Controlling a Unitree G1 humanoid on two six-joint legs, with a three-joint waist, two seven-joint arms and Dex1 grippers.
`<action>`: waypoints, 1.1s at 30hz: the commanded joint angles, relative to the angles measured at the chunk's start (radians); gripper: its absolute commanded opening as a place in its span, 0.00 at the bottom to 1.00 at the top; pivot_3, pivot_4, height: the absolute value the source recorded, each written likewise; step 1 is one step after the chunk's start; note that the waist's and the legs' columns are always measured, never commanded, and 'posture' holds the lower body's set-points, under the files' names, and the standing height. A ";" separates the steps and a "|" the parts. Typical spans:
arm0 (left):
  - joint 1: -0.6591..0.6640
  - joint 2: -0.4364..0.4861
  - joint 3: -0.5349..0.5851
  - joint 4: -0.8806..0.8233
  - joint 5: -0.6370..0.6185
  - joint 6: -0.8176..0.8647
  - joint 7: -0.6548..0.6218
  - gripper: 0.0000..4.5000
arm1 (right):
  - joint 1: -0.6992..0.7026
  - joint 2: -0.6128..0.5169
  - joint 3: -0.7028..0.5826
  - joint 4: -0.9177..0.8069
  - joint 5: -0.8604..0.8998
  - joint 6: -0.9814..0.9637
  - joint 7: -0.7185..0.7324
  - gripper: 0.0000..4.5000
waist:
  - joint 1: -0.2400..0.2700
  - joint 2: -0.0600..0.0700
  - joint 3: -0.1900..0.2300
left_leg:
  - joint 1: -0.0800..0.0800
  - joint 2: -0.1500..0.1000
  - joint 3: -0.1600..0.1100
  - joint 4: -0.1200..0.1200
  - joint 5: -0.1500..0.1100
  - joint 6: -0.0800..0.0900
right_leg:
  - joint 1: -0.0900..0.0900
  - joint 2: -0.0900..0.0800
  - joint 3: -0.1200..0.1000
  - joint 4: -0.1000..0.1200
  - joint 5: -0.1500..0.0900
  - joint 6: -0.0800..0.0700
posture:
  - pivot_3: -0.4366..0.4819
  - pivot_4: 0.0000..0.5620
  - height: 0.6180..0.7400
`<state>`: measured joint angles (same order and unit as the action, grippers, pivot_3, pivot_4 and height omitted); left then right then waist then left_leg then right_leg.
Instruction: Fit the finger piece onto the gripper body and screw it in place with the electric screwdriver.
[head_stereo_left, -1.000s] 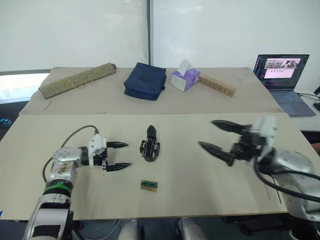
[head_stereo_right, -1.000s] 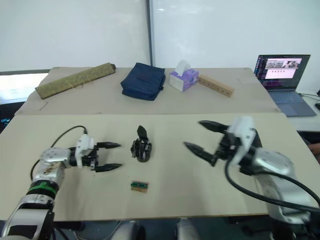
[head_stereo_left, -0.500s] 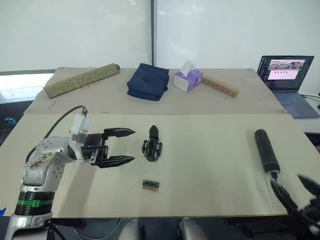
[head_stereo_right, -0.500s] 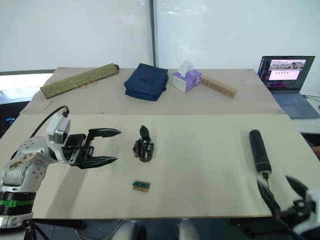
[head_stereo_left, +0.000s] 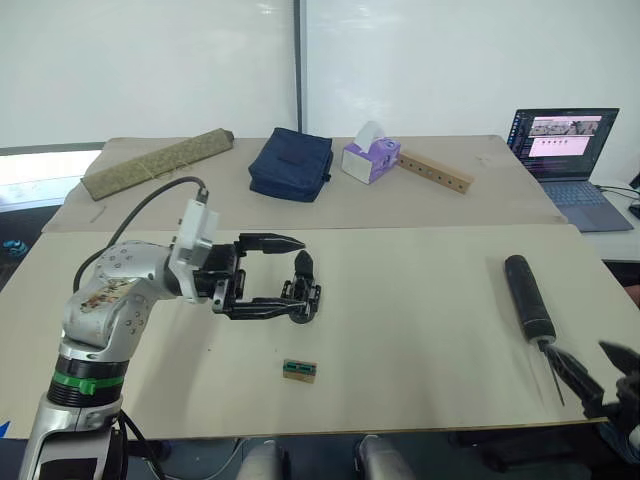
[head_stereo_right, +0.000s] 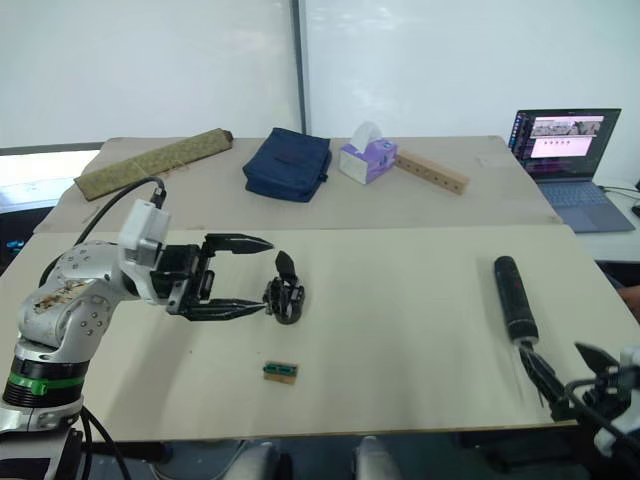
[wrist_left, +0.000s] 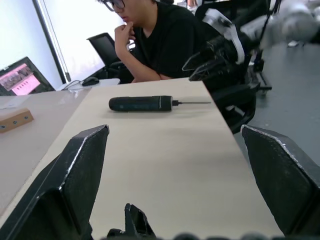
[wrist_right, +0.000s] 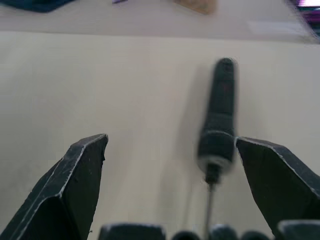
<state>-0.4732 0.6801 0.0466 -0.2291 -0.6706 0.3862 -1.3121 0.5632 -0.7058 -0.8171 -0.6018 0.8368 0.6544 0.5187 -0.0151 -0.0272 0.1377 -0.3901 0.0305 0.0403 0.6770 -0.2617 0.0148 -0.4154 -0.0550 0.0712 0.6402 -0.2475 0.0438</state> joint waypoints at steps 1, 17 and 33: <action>-0.016 0.043 0.019 -0.024 -0.042 0.076 0.013 0.99 | -0.108 -0.142 0.042 0.135 -0.039 0.090 0.008 1.00 | 0.000 -0.002 0.002 | 0.000 0.000 0.001 0.000 0.000 0.000 | 0.000 0.000 -0.001 0.000 0.000 0.000 | 0.48 0.27 1.00; -0.011 -0.013 0.047 -0.039 -0.069 0.031 0.037 0.99 | -0.854 -0.393 0.651 0.856 -0.320 0.316 0.141 1.00 | 0.003 -0.002 0.004 | -0.002 0.000 0.002 0.001 0.000 0.001 | 0.004 0.000 -0.002 -0.010 0.003 0.004 | 0.48 0.27 1.00; 0.046 0.031 0.075 -0.046 -0.095 0.037 0.013 1.00 | -0.890 -0.368 0.634 0.793 -0.360 0.351 0.254 0.42 | 0.003 -0.001 0.004 | -0.002 -0.001 0.002 0.001 0.000 0.001 | 0.004 0.000 -0.002 -0.011 0.004 0.005 | 0.48 0.27 1.00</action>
<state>-0.4454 0.6909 0.0867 -0.2494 -0.7488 0.4314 -1.2864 -0.3286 -1.0524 -0.1118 0.3009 0.4200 0.9879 0.7282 -0.0118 -0.0285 0.1413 -0.3928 0.0299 0.0424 0.6779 -0.2622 0.0159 -0.4121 -0.0554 0.0696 0.6298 -0.2435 0.0491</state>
